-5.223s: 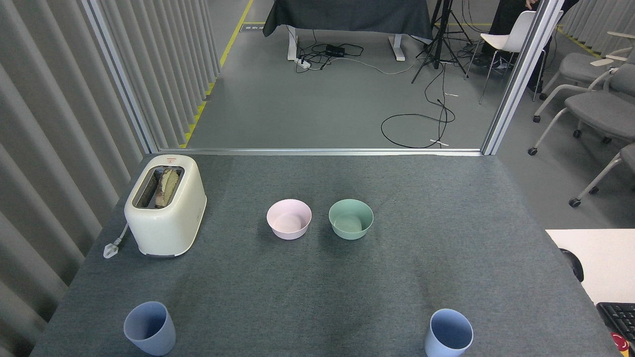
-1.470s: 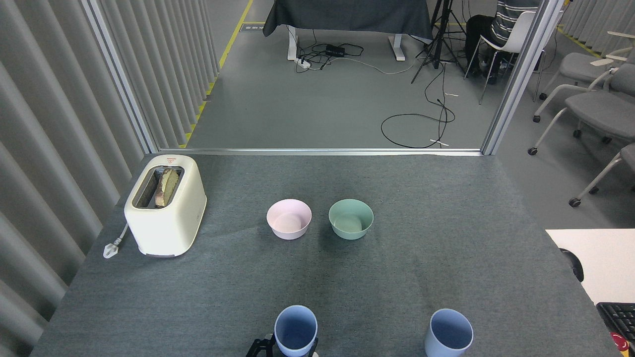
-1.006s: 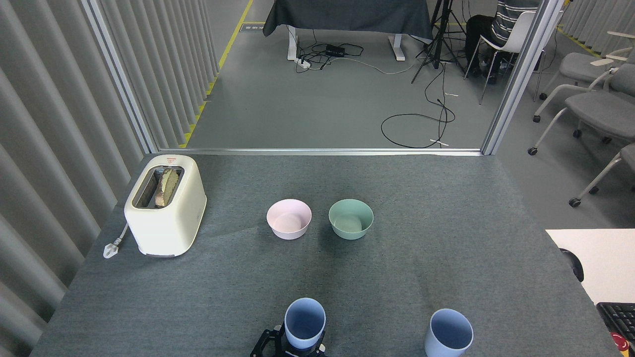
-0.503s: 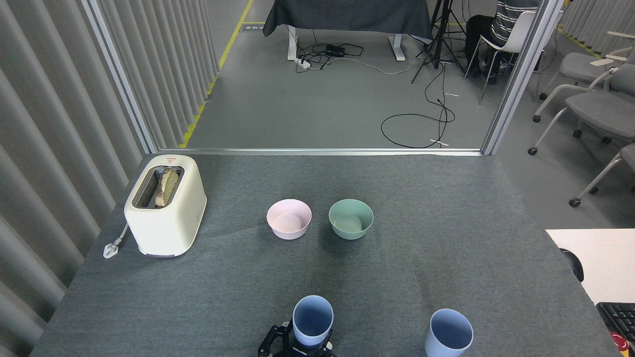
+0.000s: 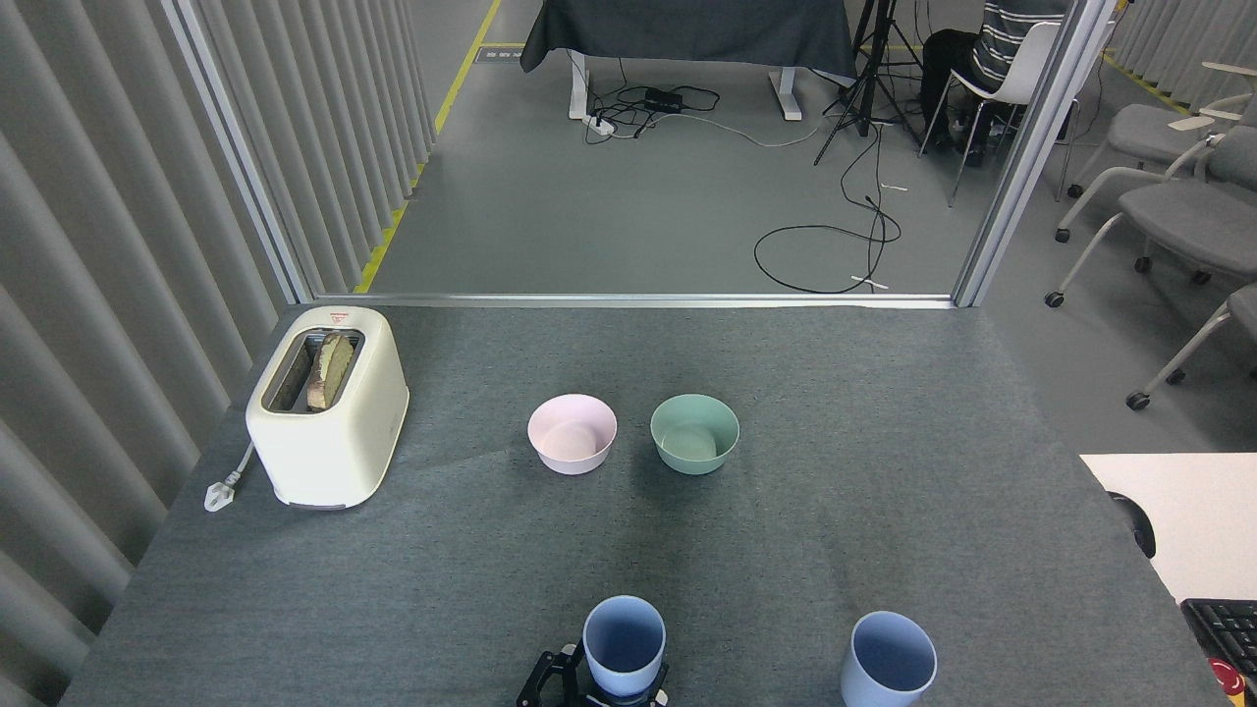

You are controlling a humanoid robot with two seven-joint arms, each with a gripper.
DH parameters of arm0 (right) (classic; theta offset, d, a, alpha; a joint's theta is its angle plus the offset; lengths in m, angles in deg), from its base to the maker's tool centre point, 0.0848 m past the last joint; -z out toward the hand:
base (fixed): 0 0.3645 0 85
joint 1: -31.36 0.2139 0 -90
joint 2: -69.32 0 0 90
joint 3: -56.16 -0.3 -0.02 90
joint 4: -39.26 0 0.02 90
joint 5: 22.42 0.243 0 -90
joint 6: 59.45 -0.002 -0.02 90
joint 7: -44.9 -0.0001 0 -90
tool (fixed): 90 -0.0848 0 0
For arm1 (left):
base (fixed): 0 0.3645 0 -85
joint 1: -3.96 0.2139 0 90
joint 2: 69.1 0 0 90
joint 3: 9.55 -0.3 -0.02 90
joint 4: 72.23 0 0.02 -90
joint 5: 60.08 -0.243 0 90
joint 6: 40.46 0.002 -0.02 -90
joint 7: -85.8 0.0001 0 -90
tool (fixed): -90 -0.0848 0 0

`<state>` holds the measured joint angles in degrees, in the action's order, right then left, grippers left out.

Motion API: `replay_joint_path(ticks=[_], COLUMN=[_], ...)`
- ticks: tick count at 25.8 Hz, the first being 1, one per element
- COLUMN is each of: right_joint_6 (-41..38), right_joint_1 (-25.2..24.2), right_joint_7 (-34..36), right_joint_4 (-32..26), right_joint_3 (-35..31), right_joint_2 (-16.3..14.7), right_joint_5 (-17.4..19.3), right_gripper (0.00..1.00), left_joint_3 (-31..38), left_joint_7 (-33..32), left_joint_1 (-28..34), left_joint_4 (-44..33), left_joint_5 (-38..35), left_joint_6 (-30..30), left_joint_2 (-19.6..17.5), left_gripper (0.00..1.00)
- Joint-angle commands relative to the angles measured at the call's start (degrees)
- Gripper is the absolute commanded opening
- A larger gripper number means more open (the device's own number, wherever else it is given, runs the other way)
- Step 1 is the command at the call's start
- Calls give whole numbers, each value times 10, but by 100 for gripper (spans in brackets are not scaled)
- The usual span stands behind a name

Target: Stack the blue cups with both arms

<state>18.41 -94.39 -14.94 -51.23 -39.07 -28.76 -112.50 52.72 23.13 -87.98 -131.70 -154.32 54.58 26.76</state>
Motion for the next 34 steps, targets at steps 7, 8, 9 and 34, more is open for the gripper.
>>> replay_joint_path(ticks=[7, 8, 9, 34], right_joint_6=[0, 0, 0, 14], right_joint_1=[0, 0, 0, 113], right_joint_7=[4, 5, 7, -74], right_joint_4=[0, 0, 0, 80], right_joint_3=[0, 0, 0, -18], right_joint_2=[0, 0, 0, -34], right_joint_5=[1, 1, 1, 0], right_gripper=[100, 100, 100, 100], left_joint_3=[2, 2, 2, 210], left_joint_7=[0, 0, 0, 6], left_joint_1=[22, 32, 42, 298], left_joint_4=[-11, -20, -29, -266], left_joint_5=[52, 54, 54, 237], left_joint_6=[0, 0, 0, -1], left_joint_2=[-5, -7, -8, -122], left_gripper=[100, 100, 100, 100])
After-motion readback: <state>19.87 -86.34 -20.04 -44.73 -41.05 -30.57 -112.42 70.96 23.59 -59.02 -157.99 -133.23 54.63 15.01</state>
